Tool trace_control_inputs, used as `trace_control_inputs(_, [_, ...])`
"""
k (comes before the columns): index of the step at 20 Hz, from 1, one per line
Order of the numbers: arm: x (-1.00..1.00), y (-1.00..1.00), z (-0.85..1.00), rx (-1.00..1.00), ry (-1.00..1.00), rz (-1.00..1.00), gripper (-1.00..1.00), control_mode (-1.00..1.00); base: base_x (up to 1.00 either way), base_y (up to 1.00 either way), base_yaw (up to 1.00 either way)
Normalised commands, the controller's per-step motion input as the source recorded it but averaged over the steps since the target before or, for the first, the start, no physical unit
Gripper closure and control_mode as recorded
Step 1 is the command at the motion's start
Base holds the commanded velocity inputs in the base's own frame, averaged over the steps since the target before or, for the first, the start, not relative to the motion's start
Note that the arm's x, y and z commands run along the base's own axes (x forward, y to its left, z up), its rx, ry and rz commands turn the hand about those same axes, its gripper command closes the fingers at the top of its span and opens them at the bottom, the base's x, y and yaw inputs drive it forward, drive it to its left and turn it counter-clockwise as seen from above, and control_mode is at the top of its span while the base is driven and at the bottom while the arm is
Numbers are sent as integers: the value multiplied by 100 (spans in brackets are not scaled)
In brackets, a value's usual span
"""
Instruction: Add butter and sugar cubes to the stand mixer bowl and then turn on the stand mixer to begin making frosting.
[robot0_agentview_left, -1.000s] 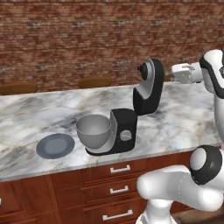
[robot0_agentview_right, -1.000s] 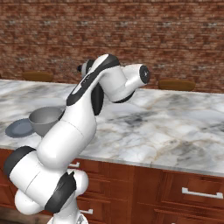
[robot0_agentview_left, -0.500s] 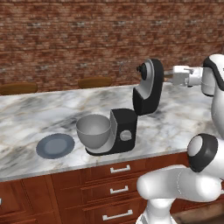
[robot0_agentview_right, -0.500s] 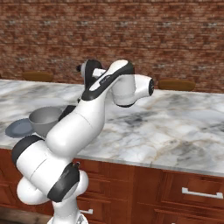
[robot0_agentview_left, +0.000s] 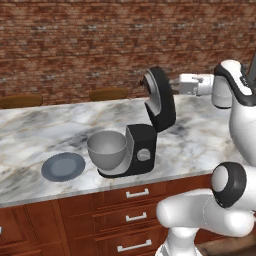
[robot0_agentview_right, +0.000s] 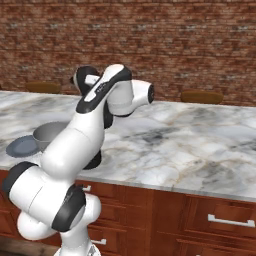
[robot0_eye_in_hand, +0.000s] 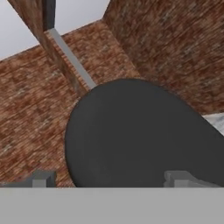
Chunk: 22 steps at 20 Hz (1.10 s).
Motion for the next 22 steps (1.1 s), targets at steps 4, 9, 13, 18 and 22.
trace_control_inputs(4, [0,100,-32,-18,-1,0,-100,-100,0,0,0])
trace_control_inputs(9, [3,100,-63,-30,4,0,-100,-100,0,0,0])
trace_control_inputs(13, [27,100,-95,-40,22,0,-100,-100,0,0,0])
trace_control_inputs(18, [41,100,-100,-39,30,-2,-100,-100,0,0,0])
trace_control_inputs(22, [4,86,-100,-42,22,-7,-100,-100,0,0,0])
